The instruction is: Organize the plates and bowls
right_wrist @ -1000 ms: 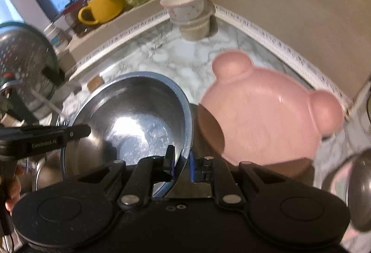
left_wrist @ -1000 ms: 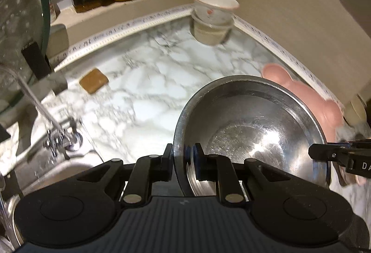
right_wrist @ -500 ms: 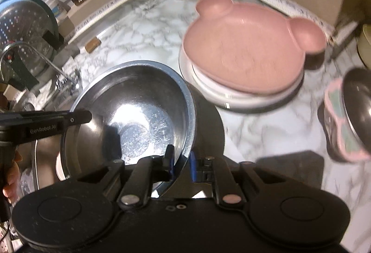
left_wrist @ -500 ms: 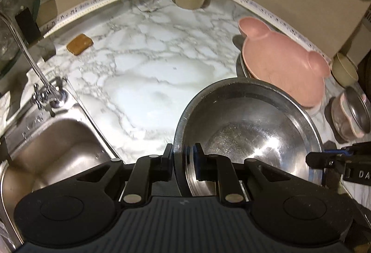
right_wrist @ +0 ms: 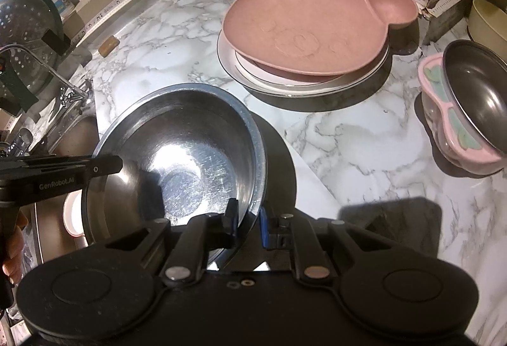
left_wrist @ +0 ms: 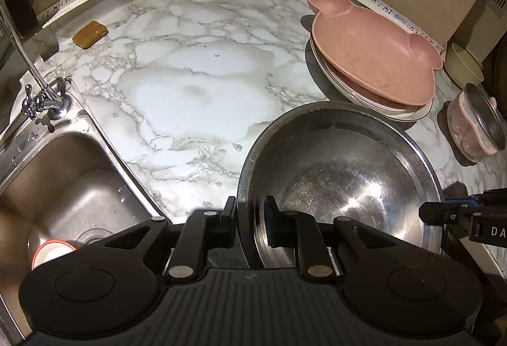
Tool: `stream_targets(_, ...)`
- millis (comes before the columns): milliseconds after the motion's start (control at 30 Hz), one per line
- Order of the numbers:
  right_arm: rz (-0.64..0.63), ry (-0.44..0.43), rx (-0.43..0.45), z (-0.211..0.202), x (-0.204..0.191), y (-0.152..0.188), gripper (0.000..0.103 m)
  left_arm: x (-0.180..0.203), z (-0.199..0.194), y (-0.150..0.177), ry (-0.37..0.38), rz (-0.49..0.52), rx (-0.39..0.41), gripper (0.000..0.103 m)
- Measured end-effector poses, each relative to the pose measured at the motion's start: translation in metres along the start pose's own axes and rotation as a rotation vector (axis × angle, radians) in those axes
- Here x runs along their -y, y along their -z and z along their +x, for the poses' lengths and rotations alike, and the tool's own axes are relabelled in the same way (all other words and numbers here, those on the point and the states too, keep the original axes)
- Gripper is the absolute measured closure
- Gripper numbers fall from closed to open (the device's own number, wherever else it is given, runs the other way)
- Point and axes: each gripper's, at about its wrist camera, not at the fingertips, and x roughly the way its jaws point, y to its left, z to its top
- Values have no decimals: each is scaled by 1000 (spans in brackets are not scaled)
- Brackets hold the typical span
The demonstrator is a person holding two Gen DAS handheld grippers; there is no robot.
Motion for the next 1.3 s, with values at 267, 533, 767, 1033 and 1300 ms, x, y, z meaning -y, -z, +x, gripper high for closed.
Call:
stream_targets(267,15,8,1,2,2,3,89,1,3,4,4,-6,11,87)
stream_targets(533,23,4,11,2,3,4,89,4,5,7,-11,18,11,87)
stream_targets(767,40,-9,15,1,3,4,85,3,5,8,-2,12,10,87)
stream_targets(1033,69,2,43,-8,10,3,81,2,5,8,-1,6,3,86)
stream_targets(1300,70,11,106,-26,19,-3,75,1,-8,0,-26,18,43,86)
